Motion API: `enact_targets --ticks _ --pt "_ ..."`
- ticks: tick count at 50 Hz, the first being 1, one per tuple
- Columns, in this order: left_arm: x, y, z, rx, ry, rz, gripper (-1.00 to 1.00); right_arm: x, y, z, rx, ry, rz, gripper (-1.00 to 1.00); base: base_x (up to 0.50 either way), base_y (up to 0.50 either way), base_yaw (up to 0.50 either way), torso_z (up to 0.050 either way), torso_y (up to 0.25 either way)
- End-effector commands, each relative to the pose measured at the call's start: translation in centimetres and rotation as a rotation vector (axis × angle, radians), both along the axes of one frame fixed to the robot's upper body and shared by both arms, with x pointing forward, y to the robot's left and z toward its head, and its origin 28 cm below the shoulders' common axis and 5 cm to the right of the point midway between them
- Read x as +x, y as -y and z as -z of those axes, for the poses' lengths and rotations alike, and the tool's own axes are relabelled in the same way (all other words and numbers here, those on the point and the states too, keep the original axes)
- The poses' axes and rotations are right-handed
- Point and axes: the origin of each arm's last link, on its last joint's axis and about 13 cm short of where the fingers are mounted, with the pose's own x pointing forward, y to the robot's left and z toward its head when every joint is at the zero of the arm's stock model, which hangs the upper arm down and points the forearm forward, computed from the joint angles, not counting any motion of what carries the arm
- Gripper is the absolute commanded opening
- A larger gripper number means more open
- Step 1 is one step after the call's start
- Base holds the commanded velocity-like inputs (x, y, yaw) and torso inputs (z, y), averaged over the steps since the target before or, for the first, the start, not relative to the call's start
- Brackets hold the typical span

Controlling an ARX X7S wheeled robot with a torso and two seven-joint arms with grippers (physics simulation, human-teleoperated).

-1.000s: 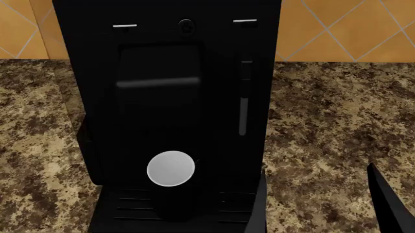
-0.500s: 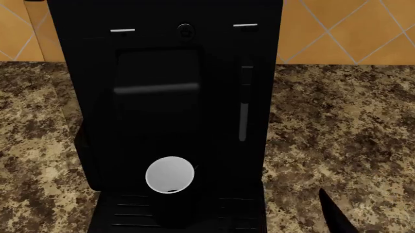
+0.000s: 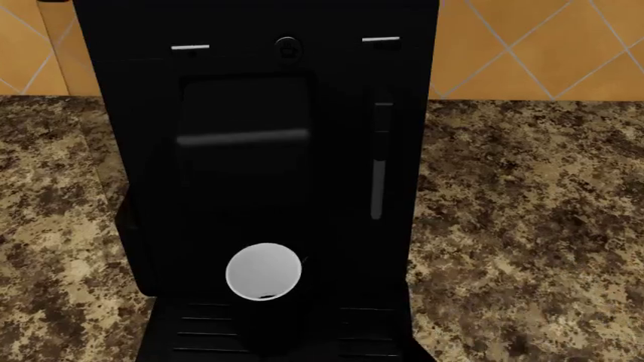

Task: Pick the mug from under the coffee machine dispenser and place it on the counter.

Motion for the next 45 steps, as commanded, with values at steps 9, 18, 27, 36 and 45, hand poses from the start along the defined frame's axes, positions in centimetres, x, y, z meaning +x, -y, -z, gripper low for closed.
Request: enact_targets --ticks 9,18,27,36,45 --pt "0.0 0.0 0.1 0.000 -0.004 -0.004 1.00 1.6 -1.1 1.1 0.015 -0.057 -0.052 1.00 0.00 0.00 0.00 0.000 0.000" --pt "0.0 0.0 0.4 0.001 -0.010 -0.003 1.00 2.5 -1.7 1.3 0.013 -0.068 -0.071 1.00 0.00 0.00 0.00 0.000 0.000" --pt "0.1 -0.1 0.5 0.001 -0.014 -0.007 1.00 3.5 -1.9 2.0 0.002 -0.091 -0.069 1.00 0.00 0.00 0.00 0.000 0.000" --pt "0.1 -0.1 0.5 0.001 -0.014 -0.008 1.00 4.3 -2.1 2.2 -0.012 -0.101 -0.072 1.00 0.00 0.00 0.00 0.000 0.000" --pt "0.2 -0.1 0.5 -0.001 -0.020 -0.010 1.00 5.0 -2.3 2.5 -0.031 -0.111 -0.083 1.00 0.00 0.00 0.00 0.000 0.000"
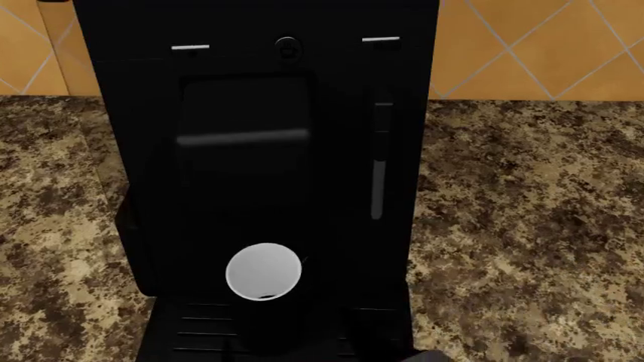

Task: Pick the mug from under the coffee machine dispenser and place it on the counter.

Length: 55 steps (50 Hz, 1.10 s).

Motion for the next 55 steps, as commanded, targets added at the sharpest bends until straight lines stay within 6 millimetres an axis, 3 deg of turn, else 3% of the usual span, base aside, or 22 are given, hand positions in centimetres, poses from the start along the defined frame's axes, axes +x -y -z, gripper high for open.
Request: enact_targets --ticks 1,55 --pt "0.0 0.0 0.1 -0.001 -0.006 -0.001 1.00 1.0 -0.3 0.3 -0.017 -0.013 -0.011 1.00 0.00 0.00 0.00 0.000 0.000" --pt "0.3 -0.1 1.0 -0.001 -0.034 -0.009 1.00 7.2 -1.9 2.7 -0.064 -0.090 -0.006 1.00 0.00 0.00 0.00 0.000 0.000"
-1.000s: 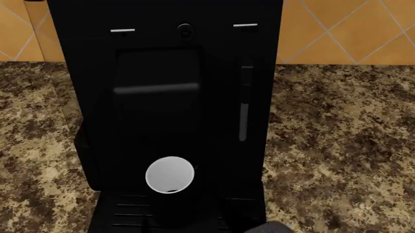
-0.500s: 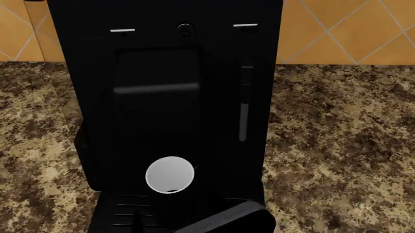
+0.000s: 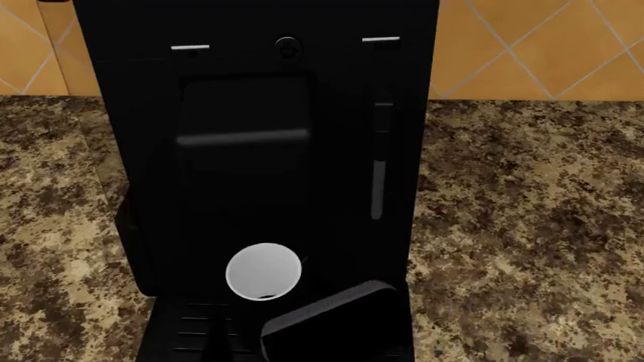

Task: Pick the mug from under the coffee machine dispenser and place it on the counter.

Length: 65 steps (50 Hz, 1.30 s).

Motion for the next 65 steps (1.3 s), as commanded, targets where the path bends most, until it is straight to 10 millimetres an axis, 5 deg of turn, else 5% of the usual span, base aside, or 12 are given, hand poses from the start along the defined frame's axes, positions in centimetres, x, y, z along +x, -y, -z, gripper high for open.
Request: enact_targets --ticks 1,16,17,31,38,65 --pt "0.0 0.0 0.2 -0.001 -0.005 -0.001 1.00 1.1 -0.1 0.6 -0.004 -0.021 0.010 1.00 0.00 0.00 0.00 0.000 0.000" --pt "0.0 0.0 0.4 -0.002 -0.011 -0.005 1.00 1.0 -0.1 0.7 0.001 -0.017 -0.003 1.00 0.00 0.00 0.00 0.000 0.000" --pt "0.0 0.0 0.4 -0.002 -0.010 -0.005 1.00 1.0 -0.1 0.7 0.000 -0.016 -0.002 -1.00 0.00 0.00 0.00 0.000 0.000" --pt "0.0 -0.1 0.4 -0.001 -0.011 -0.008 1.00 -0.9 0.2 -0.4 -0.001 0.022 -0.023 -1.00 0.00 0.00 0.00 0.000 0.000" --pt "0.2 0.0 0.3 0.000 -0.008 -0.011 1.00 -2.6 2.4 -2.1 -0.003 0.065 0.019 -1.00 0.00 0.00 0.00 0.000 0.000" --pt "0.1 -0.1 0.3 0.006 -0.004 -0.015 1.00 -5.6 8.0 -2.7 -0.019 0.084 0.225 -1.00 0.00 0.00 0.00 0.000 0.000"
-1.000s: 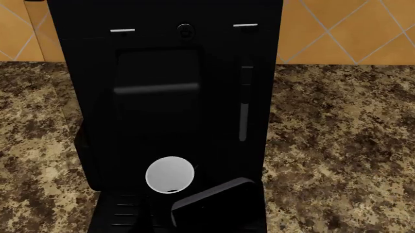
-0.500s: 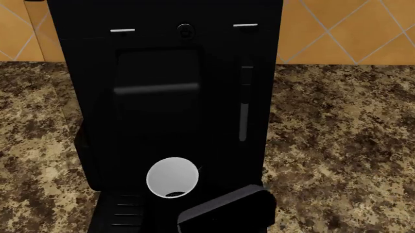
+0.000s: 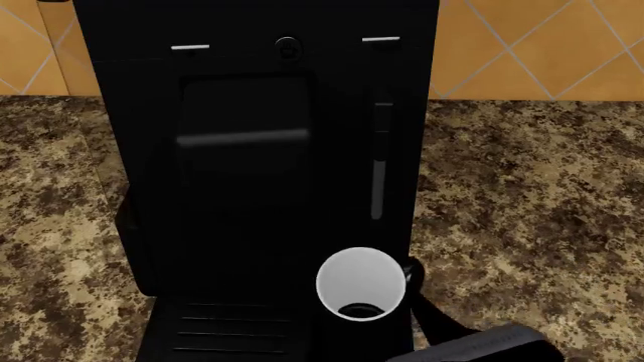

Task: Pick the mug from under the coffee machine dispenser and place it on the counter.

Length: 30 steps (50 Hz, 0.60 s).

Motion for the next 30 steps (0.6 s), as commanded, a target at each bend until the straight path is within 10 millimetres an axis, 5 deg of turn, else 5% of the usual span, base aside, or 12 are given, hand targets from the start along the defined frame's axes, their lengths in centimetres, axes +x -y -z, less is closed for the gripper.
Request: enact_targets --ticks 1,14,30 --pt "0.0 0.0 0.0 0.002 0.001 -0.004 1.00 -1.0 2.5 -0.1 -0.023 0.026 0.110 -1.00 0.00 0.00 0.00 0.000 0.000" --pt "0.1 -0.1 0.1 0.004 0.000 -0.008 1.00 -1.1 5.2 -0.6 -0.037 0.044 0.250 -1.00 0.00 0.00 0.00 0.000 0.000" --pt "0.1 -0.1 0.0 0.009 -0.001 -0.002 1.00 1.1 7.5 1.5 -0.020 0.001 0.409 -1.00 0.00 0.00 0.00 0.000 0.000"
